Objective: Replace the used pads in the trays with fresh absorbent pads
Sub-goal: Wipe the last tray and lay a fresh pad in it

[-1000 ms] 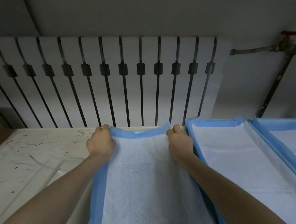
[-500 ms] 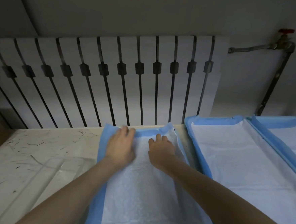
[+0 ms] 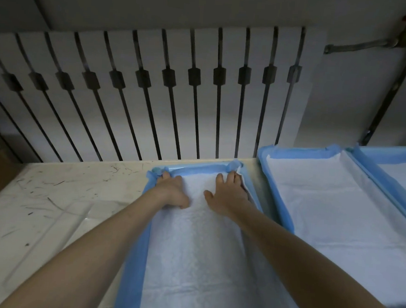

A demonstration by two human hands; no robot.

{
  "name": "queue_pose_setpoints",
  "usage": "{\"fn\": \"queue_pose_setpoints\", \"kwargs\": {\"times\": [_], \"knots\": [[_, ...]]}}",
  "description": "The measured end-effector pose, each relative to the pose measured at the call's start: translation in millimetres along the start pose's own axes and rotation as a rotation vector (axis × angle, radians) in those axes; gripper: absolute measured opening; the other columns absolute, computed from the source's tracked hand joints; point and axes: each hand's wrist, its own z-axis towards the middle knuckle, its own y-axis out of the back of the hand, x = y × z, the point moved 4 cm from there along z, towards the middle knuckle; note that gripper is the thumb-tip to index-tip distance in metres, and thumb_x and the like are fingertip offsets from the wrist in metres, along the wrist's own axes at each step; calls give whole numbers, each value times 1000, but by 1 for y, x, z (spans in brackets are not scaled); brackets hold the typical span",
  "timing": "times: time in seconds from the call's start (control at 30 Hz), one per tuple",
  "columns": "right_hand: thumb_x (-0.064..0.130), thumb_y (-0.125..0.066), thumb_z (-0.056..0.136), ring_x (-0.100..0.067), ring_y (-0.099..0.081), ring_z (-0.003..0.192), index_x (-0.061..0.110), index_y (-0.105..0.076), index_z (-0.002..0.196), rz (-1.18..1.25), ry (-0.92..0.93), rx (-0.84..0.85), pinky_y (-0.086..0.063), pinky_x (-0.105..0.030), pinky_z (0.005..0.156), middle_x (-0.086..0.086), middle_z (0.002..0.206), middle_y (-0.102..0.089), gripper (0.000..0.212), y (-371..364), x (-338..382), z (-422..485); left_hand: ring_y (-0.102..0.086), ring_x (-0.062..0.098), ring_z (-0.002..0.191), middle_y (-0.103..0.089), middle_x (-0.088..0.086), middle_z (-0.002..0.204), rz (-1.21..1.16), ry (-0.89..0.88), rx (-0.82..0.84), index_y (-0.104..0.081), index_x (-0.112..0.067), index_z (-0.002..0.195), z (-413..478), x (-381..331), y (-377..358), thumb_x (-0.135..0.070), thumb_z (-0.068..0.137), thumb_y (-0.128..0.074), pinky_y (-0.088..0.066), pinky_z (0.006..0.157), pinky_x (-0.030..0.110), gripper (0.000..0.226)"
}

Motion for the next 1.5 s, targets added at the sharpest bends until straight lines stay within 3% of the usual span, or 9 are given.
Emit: {"fn": "queue_pose_setpoints", "kwargs": {"times": [0.2,0.37,0.53,0.7,0.8,1.0,1.17,1.37,1.5], "knots": [[47,-26,99,-35,-2,145,12,-11,150,25,50,29,-10,-46,117,-19,157,-5,64,3,-5,-21,-58,20,106,-55,2,118,472,-124,34,-50,-18,122,-59,1,-26,-25,75,-65,-42,81,33,51],[36,-31,100,-40,0,144,13,-12,149,34,-1,131,-9,-49,116,-18,157,0,58,-4,4,-73,-24,22,140,-15,3,152,529,14,180,6,-15,150,-70,16,-32,-37,67,-78,-24,107,55,121],[39,-38,98,-42,12,143,19,2,151,29,-3,295,-6,-50,116,-21,155,19,70,-17,-7,-138,-11,20,145,-6,3,155,546,67,211,16,-15,149,-84,8,-30,-41,57,-87,-20,111,57,140],[44,-45,96,-44,8,143,21,5,151,-45,9,365,-12,-52,115,-22,154,20,78,-18,-8,-145,-43,29,125,-48,10,126,722,-79,64,-47,-12,123,-116,-10,-43,-16,64,-76,-17,107,62,66],[45,-47,94,-47,5,142,20,6,151,-82,19,383,-14,-53,114,-24,153,19,82,-18,-6,-141,-50,26,119,-53,8,122,677,-129,6,-52,-14,122,-140,-12,-60,-12,69,-71,-10,111,60,56],[36,-50,96,-41,3,144,21,6,151,-131,128,416,-16,-50,116,-21,155,16,80,-7,-13,-158,10,23,147,19,6,157,558,-87,266,23,-11,147,-168,21,-77,-37,73,-78,-1,113,61,128],[21,-72,81,-35,-30,137,19,-5,151,-326,183,476,-36,-44,108,-15,155,-11,97,3,-22,-176,25,21,143,33,5,153,551,-46,341,32,-11,142,-167,20,-81,-42,62,-86,4,113,61,146],[26,-34,101,-23,7,147,26,-3,152,-34,389,342,-5,-53,117,-4,159,12,60,-26,40,-191,29,21,141,37,4,151,573,-32,348,37,-12,139,-165,23,-84,-49,58,-86,4,113,61,152],[35,-39,100,-24,5,147,30,-7,152,-79,408,352,-10,-58,114,2,160,9,61,-30,24,-203,27,21,142,35,4,152,570,-21,351,34,-12,141,-165,23,-83,-48,58,-86,3,113,61,151]]}}
